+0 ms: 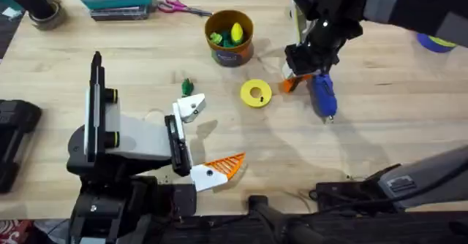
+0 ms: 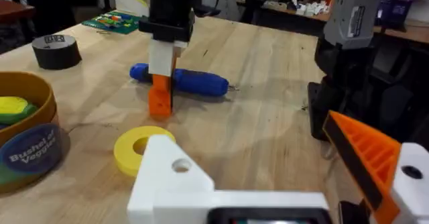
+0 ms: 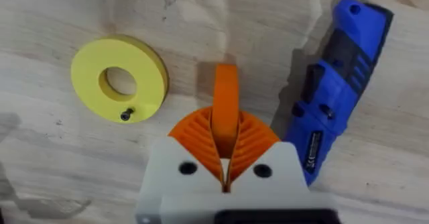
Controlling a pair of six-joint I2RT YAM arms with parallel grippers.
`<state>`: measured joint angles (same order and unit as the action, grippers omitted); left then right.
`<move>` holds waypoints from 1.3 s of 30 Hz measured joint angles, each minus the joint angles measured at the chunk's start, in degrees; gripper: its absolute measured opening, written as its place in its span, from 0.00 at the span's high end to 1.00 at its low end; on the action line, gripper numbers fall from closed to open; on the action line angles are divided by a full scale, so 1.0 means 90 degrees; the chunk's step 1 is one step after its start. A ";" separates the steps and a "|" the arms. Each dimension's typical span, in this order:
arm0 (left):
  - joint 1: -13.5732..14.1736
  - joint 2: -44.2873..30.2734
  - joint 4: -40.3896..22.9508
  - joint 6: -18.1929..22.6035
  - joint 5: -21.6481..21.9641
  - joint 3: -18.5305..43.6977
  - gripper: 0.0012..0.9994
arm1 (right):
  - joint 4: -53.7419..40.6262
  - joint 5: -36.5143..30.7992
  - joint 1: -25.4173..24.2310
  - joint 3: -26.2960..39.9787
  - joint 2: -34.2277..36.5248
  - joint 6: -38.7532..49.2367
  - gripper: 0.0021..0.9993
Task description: Pick up the gripper from the table and insert it into the empty holder that is missing its gripper. Then pick up a screw, insert it into the mounting hole, and use the screwdriver to tighten it. Finally, clean up the table by picking up the vegetable and placing it into the bucket.
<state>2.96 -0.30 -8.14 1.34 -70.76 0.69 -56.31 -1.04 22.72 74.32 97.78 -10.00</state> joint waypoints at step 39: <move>0.0000 -0.0002 0.0000 0.0000 0.0000 0.0000 0.01 | 0.1765 0.2523 -0.0267 0.0025 -0.3006 -0.0371 0.99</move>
<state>2.96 -0.32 -8.14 1.34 -70.76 0.69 -40.43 21.67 20.32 74.55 70.72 -13.33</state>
